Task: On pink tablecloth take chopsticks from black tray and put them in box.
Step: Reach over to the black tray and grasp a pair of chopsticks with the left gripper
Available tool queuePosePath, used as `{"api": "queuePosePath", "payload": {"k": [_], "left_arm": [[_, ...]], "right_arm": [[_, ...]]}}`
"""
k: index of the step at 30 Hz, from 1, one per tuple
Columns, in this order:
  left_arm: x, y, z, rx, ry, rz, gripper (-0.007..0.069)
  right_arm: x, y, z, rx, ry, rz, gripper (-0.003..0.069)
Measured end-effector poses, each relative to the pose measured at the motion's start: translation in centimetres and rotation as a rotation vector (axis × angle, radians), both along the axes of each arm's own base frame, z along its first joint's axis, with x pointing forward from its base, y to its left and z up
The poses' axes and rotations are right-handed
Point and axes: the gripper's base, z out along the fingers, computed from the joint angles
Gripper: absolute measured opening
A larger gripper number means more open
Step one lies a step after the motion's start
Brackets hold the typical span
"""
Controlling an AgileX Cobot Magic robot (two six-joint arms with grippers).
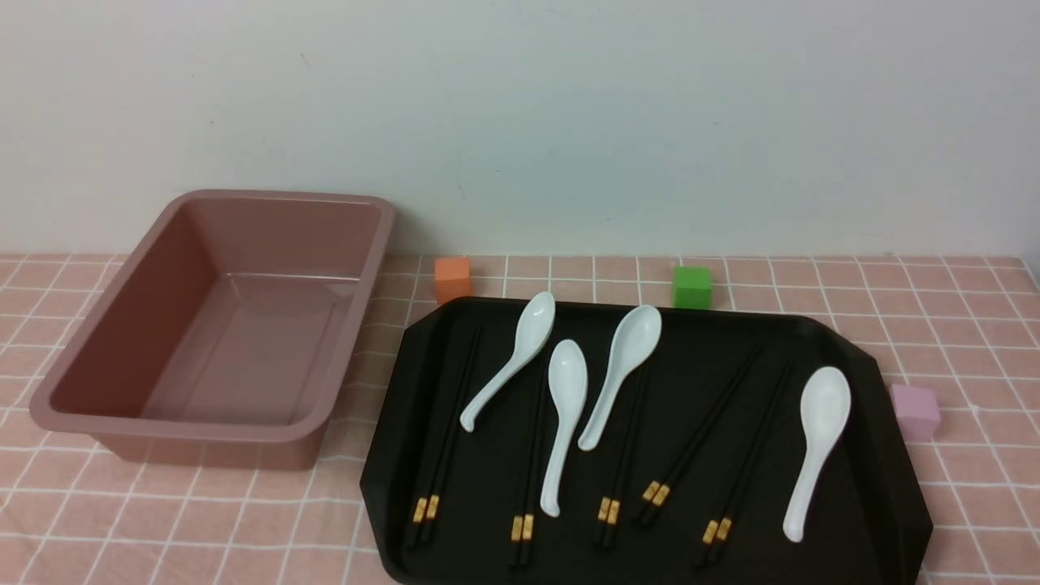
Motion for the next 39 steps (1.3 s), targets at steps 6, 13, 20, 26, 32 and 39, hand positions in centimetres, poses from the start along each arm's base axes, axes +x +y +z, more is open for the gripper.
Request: {"api": "queuePosePath", "payload": {"k": [6, 13, 20, 26, 32, 39], "left_arm": [[0.0, 0.0, 0.0, 0.0, -0.003, 0.0, 0.0239], [0.3, -0.5, 1.1, -0.313, -0.122, 0.027, 0.0239], [0.5, -0.4, 2.6, -0.605, -0.282, 0.061, 0.0237], [0.2, -0.7, 4.8, -0.629, -0.283, 0.039, 0.014], [2.3, -1.5, 10.3, -0.38, -0.004, -0.05, -0.0011], [9.0, -2.5, 13.4, -0.131, 0.458, -0.257, -0.0013]], "right_arm": [[0.0, 0.0, 0.0, 0.0, 0.0, 0.0, 0.024], [0.0, 0.0, 0.0, 0.0, 0.0, 0.0, 0.024], [0.0, 0.0, 0.0, 0.0, 0.0, 0.0, 0.024], [0.0, 0.0, 0.0, 0.0, 0.0, 0.0, 0.024], [0.0, 0.0, 0.0, 0.0, 0.0, 0.0, 0.024], [0.0, 0.0, 0.0, -0.001, 0.0, 0.0, 0.024]]}}
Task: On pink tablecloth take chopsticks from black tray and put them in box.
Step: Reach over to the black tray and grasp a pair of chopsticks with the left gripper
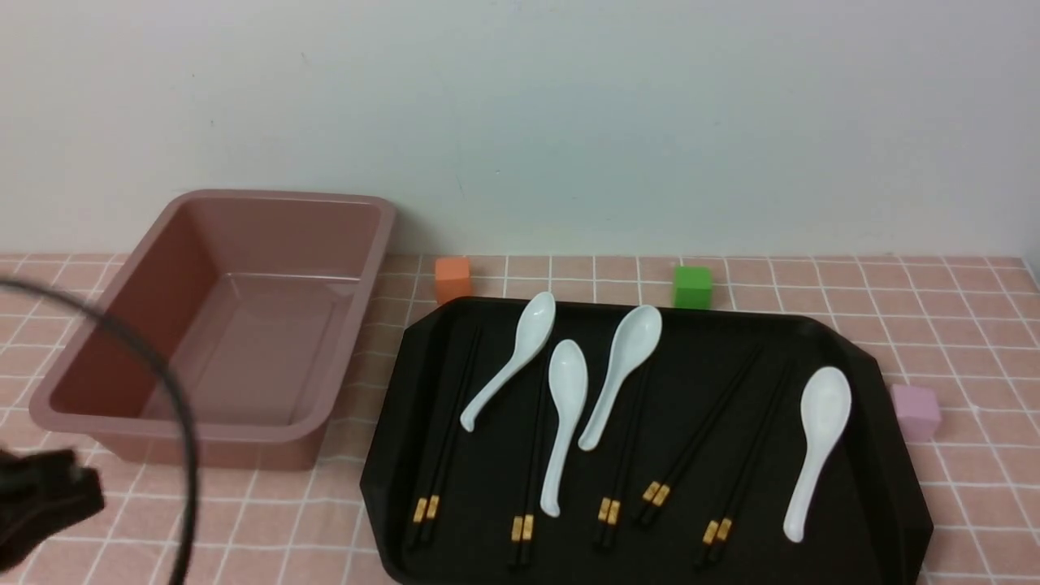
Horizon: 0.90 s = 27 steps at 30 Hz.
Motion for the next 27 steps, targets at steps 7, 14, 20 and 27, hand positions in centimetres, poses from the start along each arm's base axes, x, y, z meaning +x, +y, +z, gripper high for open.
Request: {"api": "queuePosePath", "payload": {"k": [7, 14, 20, 27], "left_arm": [[7.6, -3.6, -1.4, 0.081, 0.207, -0.251, -0.0013], [9.7, -14.6, -2.8, 0.293, 0.273, -0.654, -0.0013], [11.9, -17.7, -4.7, 0.375, 0.352, -0.673, -0.0013], [16.3, -18.2, -9.1, 0.419, 0.46, -0.594, 0.0032]], "right_arm": [[0.0, 0.0, 0.0, 0.0, 0.0, 0.0, 0.024], [0.0, 0.0, 0.0, 0.0, 0.0, 0.0, 0.024], [0.0, 0.0, 0.0, 0.0, 0.0, 0.0, 0.024], [0.0, 0.0, 0.0, 0.0, 0.0, 0.0, 0.024]]}}
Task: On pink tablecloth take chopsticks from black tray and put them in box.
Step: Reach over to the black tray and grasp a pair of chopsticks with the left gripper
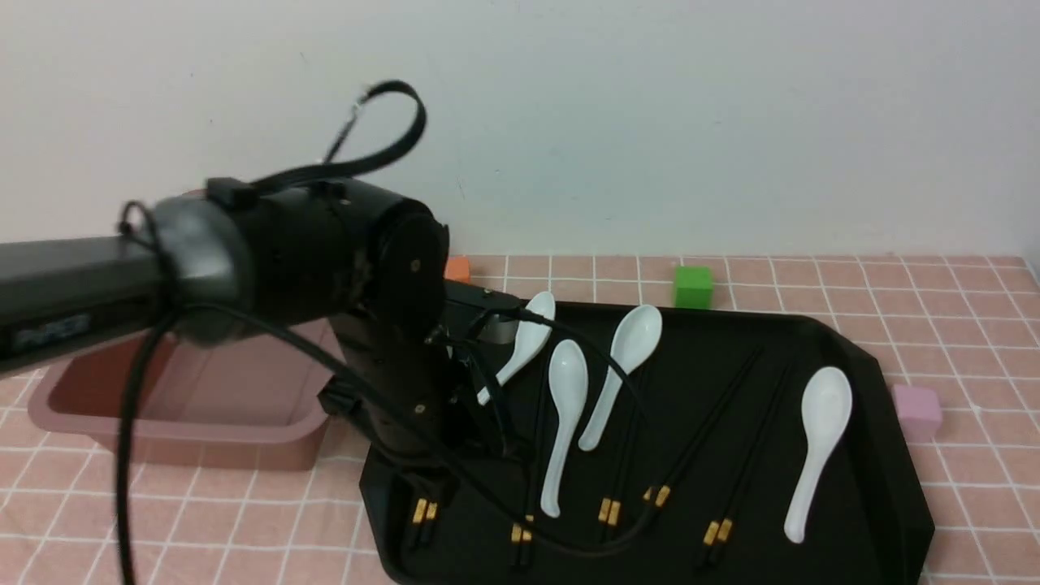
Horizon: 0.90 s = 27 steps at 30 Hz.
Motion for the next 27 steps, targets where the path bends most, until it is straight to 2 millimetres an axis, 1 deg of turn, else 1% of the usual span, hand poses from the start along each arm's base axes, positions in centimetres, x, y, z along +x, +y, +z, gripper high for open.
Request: {"api": "queuePosePath", "payload": {"k": [2, 3, 5, 7, 10, 16, 27], "left_arm": [[1.0, 0.0, -1.1, 0.016, 0.014, 0.011, 0.0083], [1.2, 0.0, -1.2, 0.02, 0.016, 0.012, 0.0101], [2.2, 0.0, -2.2, 0.038, 0.02, 0.02, 0.0188], [2.7, 0.0, -2.8, 0.049, 0.016, 0.03, 0.0248], [3.2, 0.0, -3.5, 0.061, -0.012, 0.048, 0.0297], [4.0, 0.0, -4.4, 0.088, -0.044, 0.05, 0.0309], [4.3, -0.3, -5.0, 0.074, -0.066, 0.047, 0.0309]], "right_arm": [[0.0, 0.0, 0.0, 0.0, 0.0, 0.0, 0.024], [0.0, 0.0, 0.0, 0.0, 0.0, 0.0, 0.024], [0.0, 0.0, 0.0, 0.0, 0.0, 0.0, 0.024], [0.0, 0.0, 0.0, 0.0, 0.0, 0.0, 0.024], [0.0, 0.0, 0.0, 0.0, 0.0, 0.0, 0.024], [0.0, 0.0, 0.0, 0.0, 0.0, 0.0, 0.024], [0.0, 0.0, 0.0, 0.0, 0.0, 0.0, 0.024]]}}
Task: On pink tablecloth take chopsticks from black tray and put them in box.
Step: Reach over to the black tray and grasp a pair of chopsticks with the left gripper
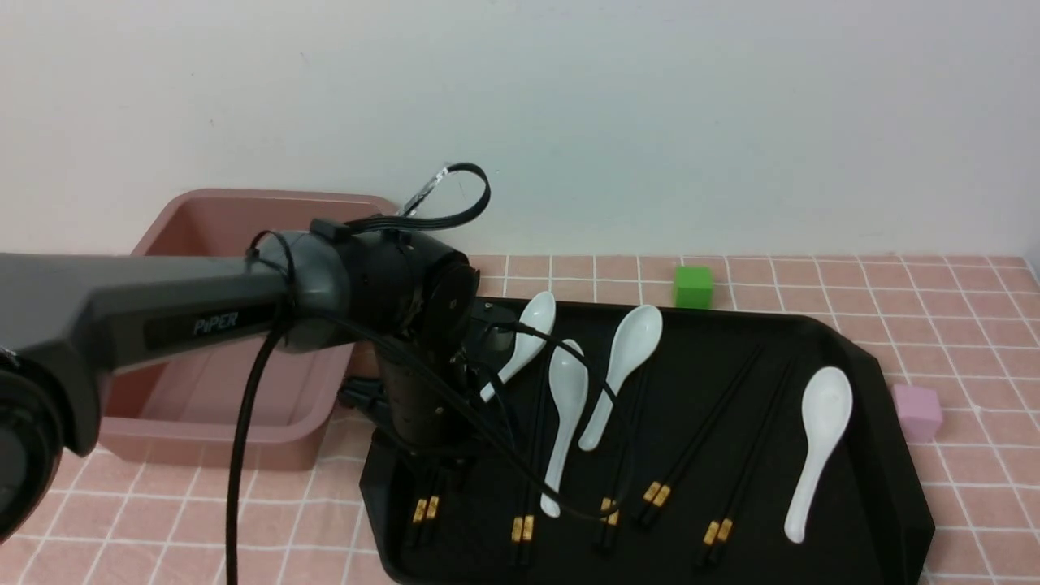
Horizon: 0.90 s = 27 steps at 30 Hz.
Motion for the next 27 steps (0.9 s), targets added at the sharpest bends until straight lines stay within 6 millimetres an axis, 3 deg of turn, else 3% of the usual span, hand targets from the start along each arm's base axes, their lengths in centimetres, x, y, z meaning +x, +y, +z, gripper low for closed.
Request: {"api": "queuePosePath", "payload": {"k": [13, 24, 27], "left_arm": [[0.33, -0.19, -0.86, 0.0, 0.006, 0.02, 0.029], [0.3, -0.23, -0.96, -0.029, 0.022, 0.143, 0.0132], [0.32, -0.21, -0.96, -0.032, 0.022, 0.169, 0.0122]], "right_arm": [[0.0, 0.0, 0.0, 0.0, 0.0, 0.0, 0.024], [0.0, 0.0, 0.0, 0.0, 0.0, 0.0, 0.024], [0.0, 0.0, 0.0, 0.0, 0.0, 0.0, 0.024]]}}
